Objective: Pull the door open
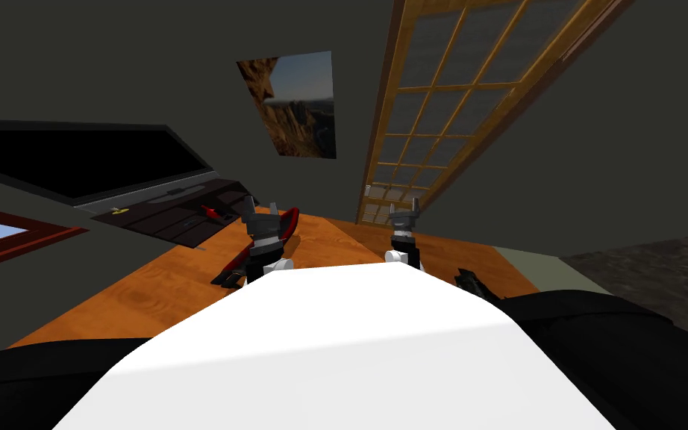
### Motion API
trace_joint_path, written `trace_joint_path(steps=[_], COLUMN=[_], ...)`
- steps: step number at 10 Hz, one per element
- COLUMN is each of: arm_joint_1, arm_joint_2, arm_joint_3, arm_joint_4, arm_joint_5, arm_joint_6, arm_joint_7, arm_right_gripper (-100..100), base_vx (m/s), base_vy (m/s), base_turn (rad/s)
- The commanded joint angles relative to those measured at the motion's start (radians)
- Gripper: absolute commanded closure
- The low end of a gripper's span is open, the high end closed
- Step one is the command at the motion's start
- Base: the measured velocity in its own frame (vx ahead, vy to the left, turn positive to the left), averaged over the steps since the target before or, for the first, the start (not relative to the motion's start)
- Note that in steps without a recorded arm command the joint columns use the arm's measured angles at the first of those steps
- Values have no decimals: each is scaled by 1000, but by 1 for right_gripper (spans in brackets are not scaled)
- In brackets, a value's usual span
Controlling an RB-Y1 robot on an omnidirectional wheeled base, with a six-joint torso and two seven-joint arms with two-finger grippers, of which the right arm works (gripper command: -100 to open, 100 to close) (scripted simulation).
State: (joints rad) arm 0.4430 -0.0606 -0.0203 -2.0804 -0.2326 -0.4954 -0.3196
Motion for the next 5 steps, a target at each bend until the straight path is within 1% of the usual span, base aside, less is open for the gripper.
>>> trace_joint_path(steps=[1, 5], arm_joint_1=[-7, -20], arm_joint_2=[-9, -26], arm_joint_3=[4, 21], arm_joint_4=[32, 108], arm_joint_5=[-26, -86], arm_joint_6=[-15, -52], arm_joint_7=[-24, -77], arm_right_gripper=[-100, -100], base_vx=[89, 102], base_vy=[-9, -23], base_turn=[69, 80])
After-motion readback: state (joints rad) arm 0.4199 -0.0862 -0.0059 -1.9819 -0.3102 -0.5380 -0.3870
